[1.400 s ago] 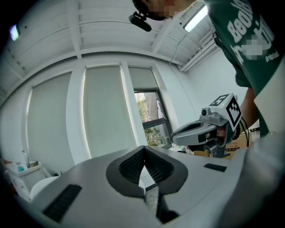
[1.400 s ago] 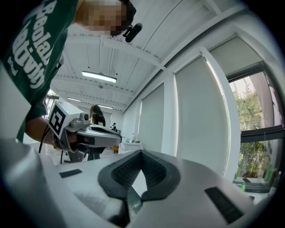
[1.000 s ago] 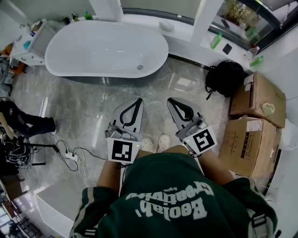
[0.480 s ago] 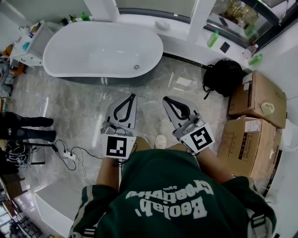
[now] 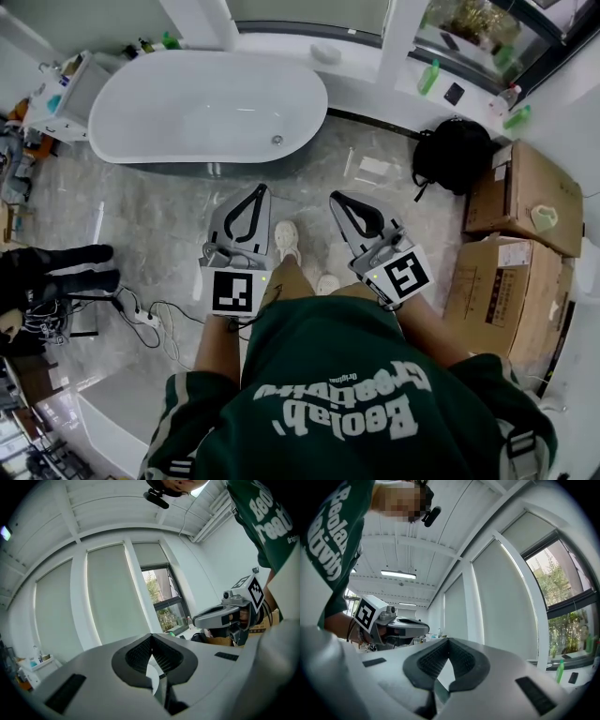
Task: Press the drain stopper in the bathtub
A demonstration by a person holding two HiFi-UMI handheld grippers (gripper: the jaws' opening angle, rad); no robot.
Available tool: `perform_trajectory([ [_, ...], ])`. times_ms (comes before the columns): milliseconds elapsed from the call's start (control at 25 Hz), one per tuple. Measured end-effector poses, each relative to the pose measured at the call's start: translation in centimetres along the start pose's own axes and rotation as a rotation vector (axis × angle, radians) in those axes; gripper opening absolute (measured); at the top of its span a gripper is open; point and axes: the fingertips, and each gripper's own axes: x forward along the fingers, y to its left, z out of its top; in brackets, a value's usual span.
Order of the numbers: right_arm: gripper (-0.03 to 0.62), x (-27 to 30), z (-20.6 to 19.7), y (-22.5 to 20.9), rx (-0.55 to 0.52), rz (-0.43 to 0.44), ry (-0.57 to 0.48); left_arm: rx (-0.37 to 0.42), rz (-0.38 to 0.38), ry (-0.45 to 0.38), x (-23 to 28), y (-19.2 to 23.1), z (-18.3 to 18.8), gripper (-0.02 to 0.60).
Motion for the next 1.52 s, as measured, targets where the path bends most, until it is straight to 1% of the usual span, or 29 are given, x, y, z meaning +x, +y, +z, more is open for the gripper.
perform_trajectory([
  [120, 0.015, 0.7, -0.5, -0.3, -0.006, 0.003, 0.008, 0.009, 0.012, 0.008, 0.8, 1.0, -0.7, 0.008],
  [400, 0.015, 3.5, -3.0, -2.6, -0.024, -0.009, 0.068, 0.083, 0.039, 0.061, 4.5, 4.4, -3.4, 0.008],
  [440, 0.015, 4.2, -3.1, -3.1, -0.027, -0.011, 0.073, 0.082, 0.04, 0.067, 5.2, 5.1, -3.8, 0.008],
  [640, 0.015, 8.9, -3.5, -6.0, -0.021, -0.053, 0.083, 0.015, 0.036, 0.073, 9.0, 9.9, -5.5, 0.008],
  [760, 0.015, 12.5, -3.8, -7.8, -0.017, -0.068, 0.089, -0.017, 0.02, 0.076, 12.0, 13.1, -6.7, 0.008],
  [1040, 0.015, 21.6, -5.1, -12.1, 0.012, -0.097, 0.111, -0.005, -0.011, 0.083, 18.9, 21.1, -8.6, 0.008],
  [1200, 0.015, 27.1, -6.1, -13.7, -0.002, -0.102, 0.145, -0.014, -0.05, 0.091, 22.0, 24.8, -10.1, 0.008],
  [1320, 0.015, 30.2, -6.1, -14.8, -0.016, -0.106, 0.159, -0.027, -0.067, 0.094, 23.7, 27.1, -11.0, 0.008],
  [1520, 0.015, 33.3, -7.3, -16.9, -0.05, -0.149, 0.214, -0.072, -0.093, 0.09, 25.9, 29.4, -12.6, 0.008],
])
